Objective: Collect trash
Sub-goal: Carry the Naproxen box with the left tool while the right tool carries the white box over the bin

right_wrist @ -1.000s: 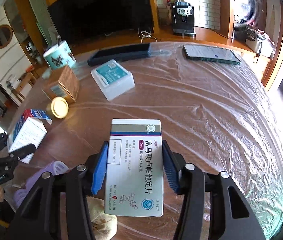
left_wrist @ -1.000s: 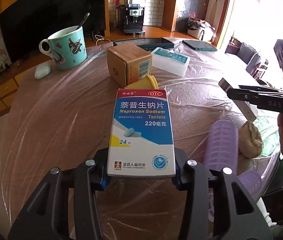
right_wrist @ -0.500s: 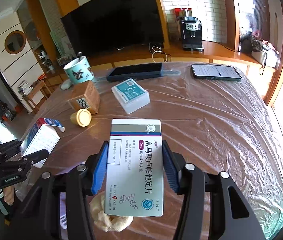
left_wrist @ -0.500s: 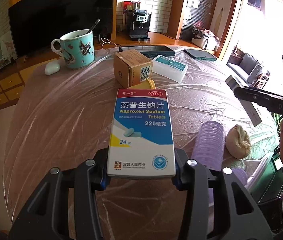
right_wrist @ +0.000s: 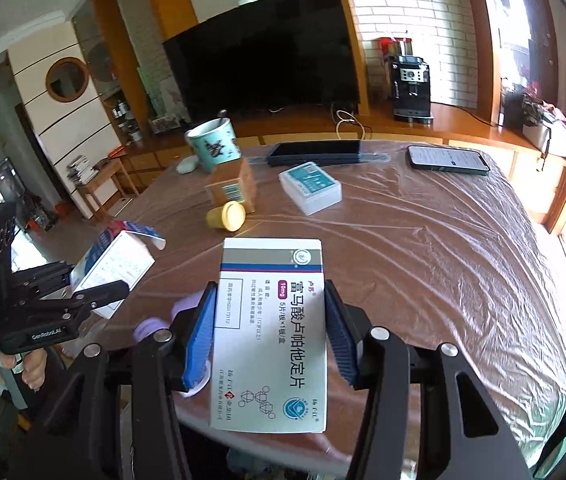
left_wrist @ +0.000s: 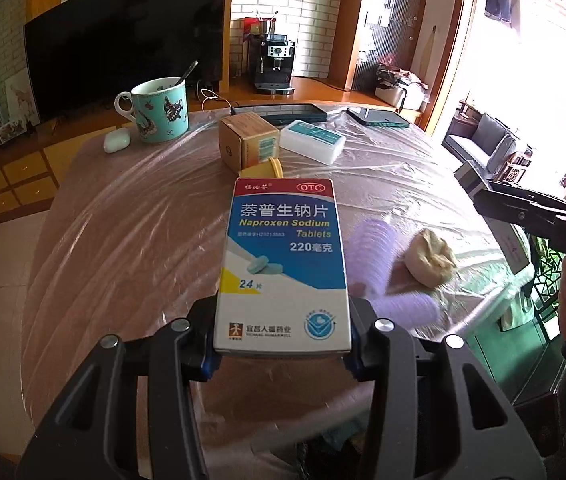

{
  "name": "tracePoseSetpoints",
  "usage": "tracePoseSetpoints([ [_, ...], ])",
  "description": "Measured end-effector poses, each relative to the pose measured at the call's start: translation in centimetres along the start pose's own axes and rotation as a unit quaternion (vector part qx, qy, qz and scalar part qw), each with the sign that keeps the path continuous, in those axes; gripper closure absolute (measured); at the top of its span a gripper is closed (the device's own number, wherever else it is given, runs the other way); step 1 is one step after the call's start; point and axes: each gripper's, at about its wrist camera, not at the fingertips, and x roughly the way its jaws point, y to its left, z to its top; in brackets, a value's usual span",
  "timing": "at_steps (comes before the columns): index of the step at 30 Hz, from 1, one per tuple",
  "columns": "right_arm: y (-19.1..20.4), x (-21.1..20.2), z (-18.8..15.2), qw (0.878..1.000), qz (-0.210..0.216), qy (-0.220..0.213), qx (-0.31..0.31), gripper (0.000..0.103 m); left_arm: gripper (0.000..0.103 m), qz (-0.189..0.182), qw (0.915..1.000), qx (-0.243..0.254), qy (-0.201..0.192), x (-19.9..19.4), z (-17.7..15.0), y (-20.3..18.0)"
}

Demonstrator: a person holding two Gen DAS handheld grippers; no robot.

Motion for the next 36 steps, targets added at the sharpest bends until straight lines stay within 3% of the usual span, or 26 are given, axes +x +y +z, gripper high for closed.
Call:
tracePoseSetpoints([
  [17,2.2,-3.1,-4.7,0.999,0.036,0.019,-0.013,0.052,0.056,-0.02,0.9996,0.017,0.0,-3.4,-3.5,-3.1],
  [36,3.6,-4.7,-10.9,0.996,0.056,0.068,-0.025,0.052,0.056,-0.059,0.9947,0.065,0.052,-3.8,-9.4,-7.3],
])
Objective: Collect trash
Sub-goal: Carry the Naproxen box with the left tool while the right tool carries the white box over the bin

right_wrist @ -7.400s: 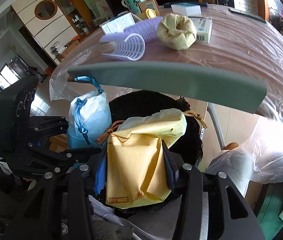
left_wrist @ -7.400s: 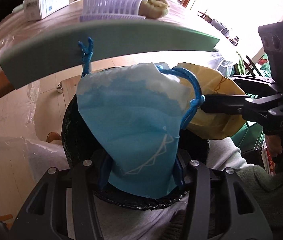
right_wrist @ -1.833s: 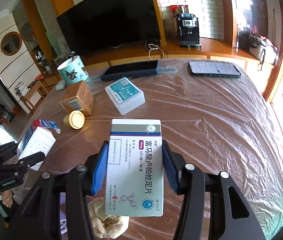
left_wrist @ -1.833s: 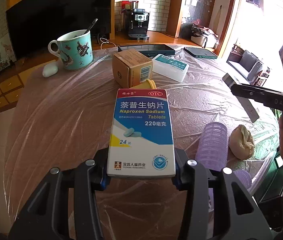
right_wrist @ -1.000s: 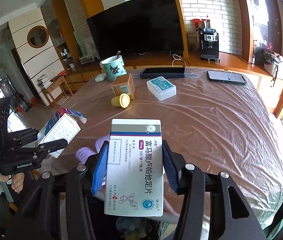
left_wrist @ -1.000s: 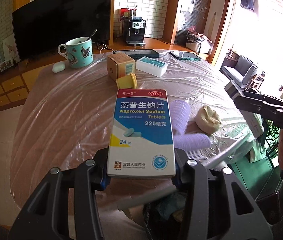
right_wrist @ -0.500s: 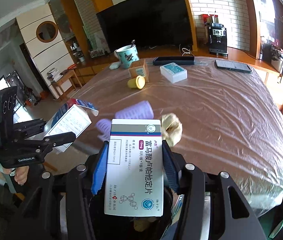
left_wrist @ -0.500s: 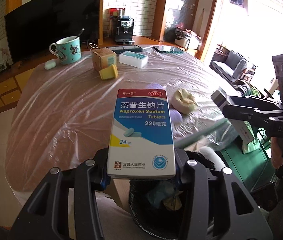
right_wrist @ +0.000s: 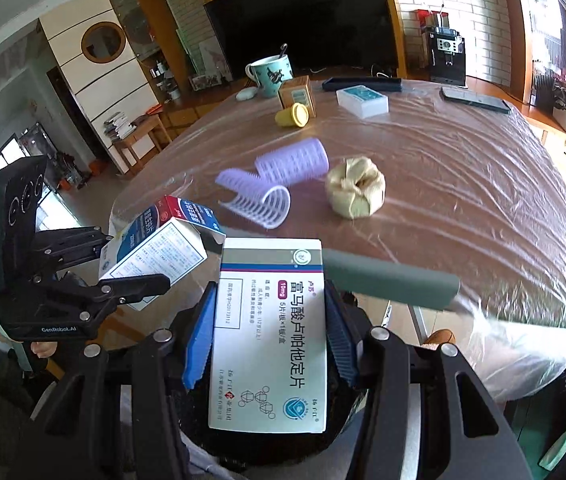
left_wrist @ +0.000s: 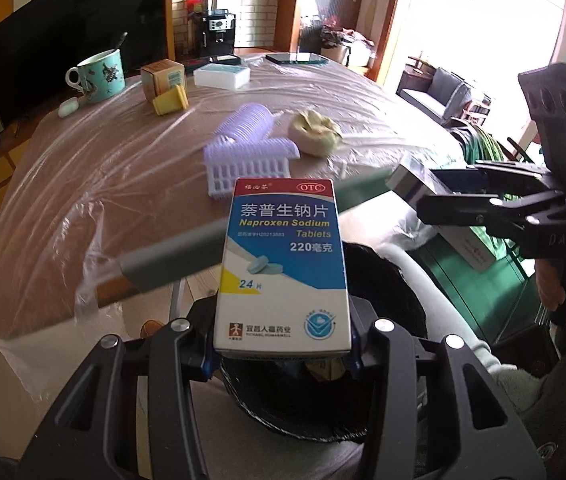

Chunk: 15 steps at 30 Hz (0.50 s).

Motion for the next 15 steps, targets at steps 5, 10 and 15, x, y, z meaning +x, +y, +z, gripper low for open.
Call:
tracePoseSetpoints([
  [5,0.2,-0.1,-1.2,1.0,0.005,0.014,0.001,0.052,0.056,-0.007,0.9999,0.008,0.012,0.3,-0.8,-0.9],
  [10,0.5,0.6,-2.5,0.999,0.007,0.036,-0.001,0.052,0.056,-0.013,0.9995,0.009,0.028,1.3,-1.6,-1.3],
  [15,0.5,1.4,-3.4,0.999,0.001,0.051,-0.002,0.052,0.056,-0.016,0.9987,0.011,0.046,2.4,-2.4,-1.6],
])
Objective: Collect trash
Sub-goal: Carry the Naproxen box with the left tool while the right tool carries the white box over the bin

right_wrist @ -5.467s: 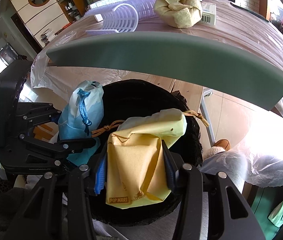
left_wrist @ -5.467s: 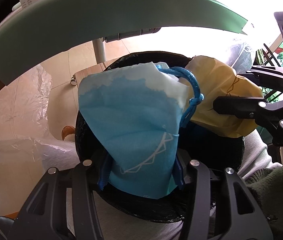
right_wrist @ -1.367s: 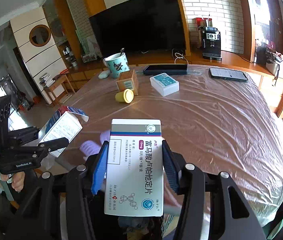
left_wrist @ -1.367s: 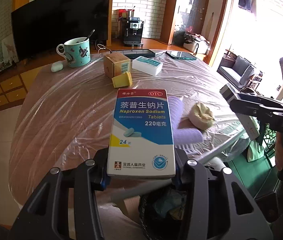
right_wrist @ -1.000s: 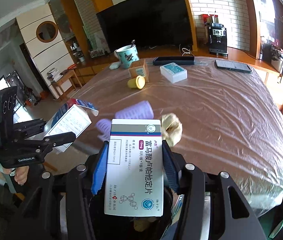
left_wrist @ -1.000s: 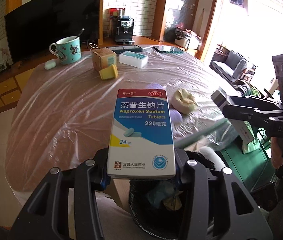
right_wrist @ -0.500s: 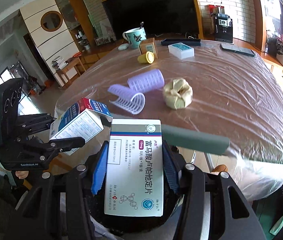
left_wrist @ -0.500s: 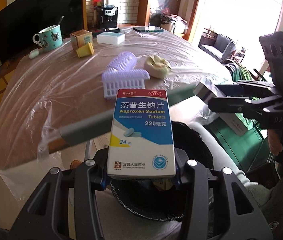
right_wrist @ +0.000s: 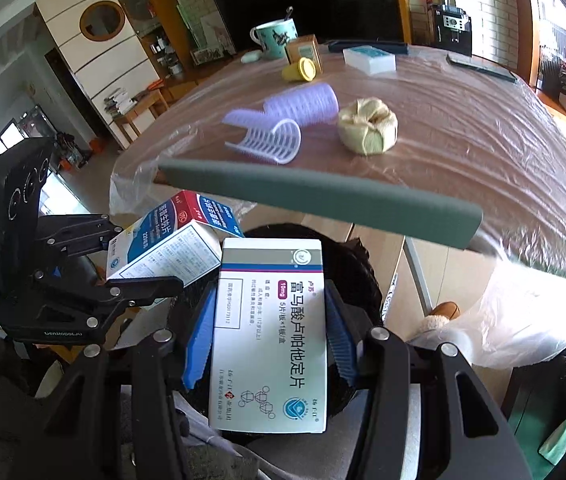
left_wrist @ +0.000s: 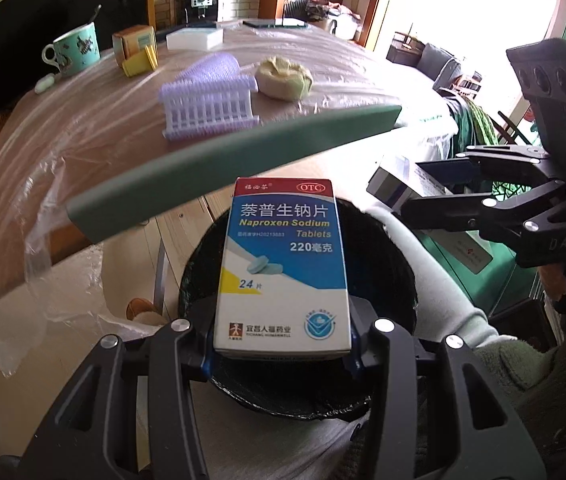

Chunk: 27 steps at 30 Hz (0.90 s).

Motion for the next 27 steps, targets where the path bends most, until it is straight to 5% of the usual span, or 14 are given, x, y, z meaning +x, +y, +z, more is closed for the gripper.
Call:
tracePoseSetpoints([
  [27,-0.1,3.6,-0.7,0.998,-0.042,0.038,-0.015,0.052,0.056,0.013,0.998,0.016,0.059,4.2,-1.5,0.2],
])
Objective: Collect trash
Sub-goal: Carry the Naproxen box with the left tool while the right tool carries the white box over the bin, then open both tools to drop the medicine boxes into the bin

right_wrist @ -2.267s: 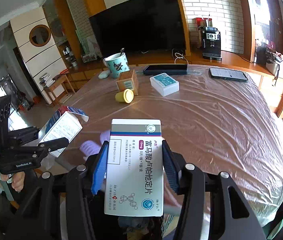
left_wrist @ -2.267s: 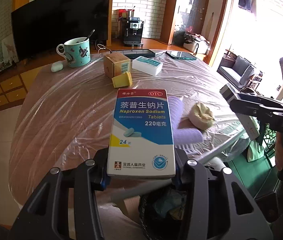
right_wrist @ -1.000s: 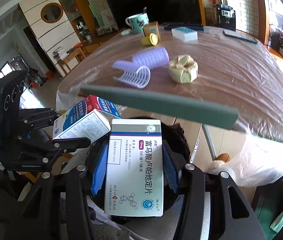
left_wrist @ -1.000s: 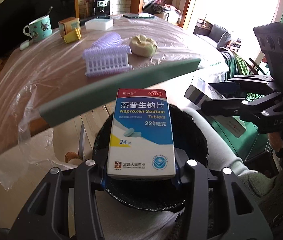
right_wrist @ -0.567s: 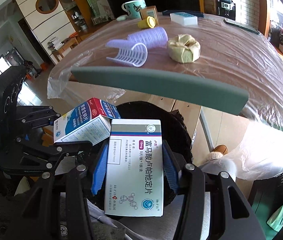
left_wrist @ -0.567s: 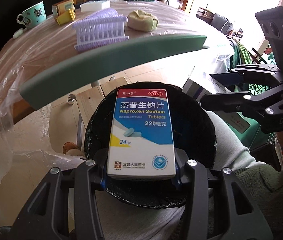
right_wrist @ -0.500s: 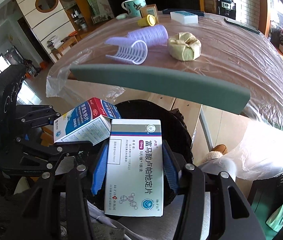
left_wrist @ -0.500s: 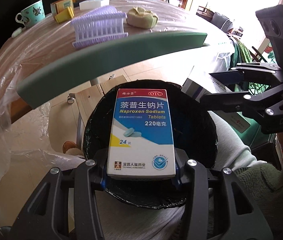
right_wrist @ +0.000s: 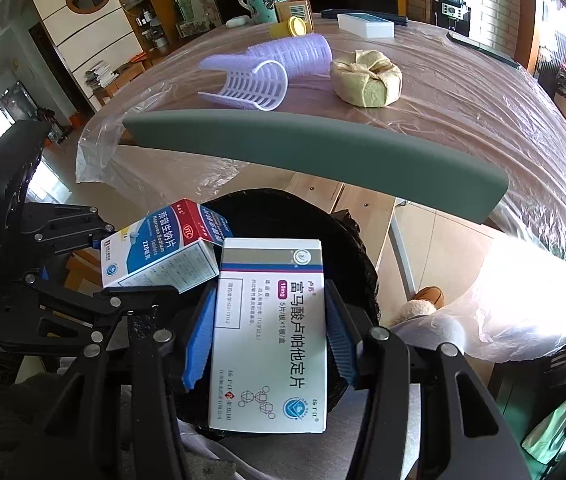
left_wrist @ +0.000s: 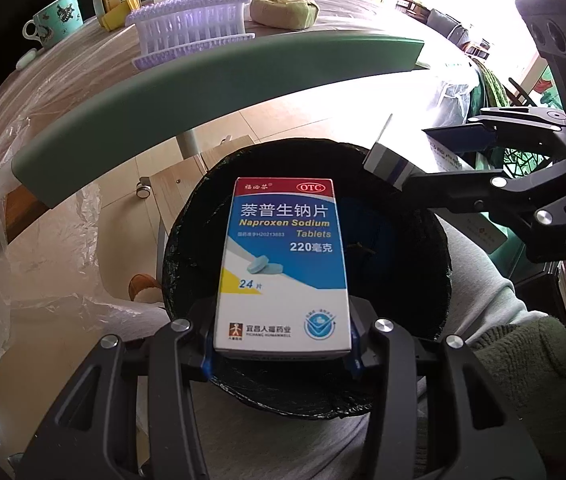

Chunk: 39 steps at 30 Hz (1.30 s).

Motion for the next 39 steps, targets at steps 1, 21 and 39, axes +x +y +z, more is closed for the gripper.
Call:
tracePoseSetpoints([
  [1,0.02,0.01,0.01,1.0,0.0,0.0,-0.001,0.052,0.056,0.001,1.0,0.0,0.0,-0.1,0.06,0.04],
  [21,0.25,0.45,0.0,1.0,-0.004,0.003,-0.007,0.052,0.056,0.01,0.9999,0.005,0.003,-0.16,0.47,-0.12],
  [39,0.33,0.34,0.23,1.0,-0.003,-0.002,-0.005,0.051,0.052,0.009,0.9998,0.017,-0.007,-0.29,0.68,-0.2],
])
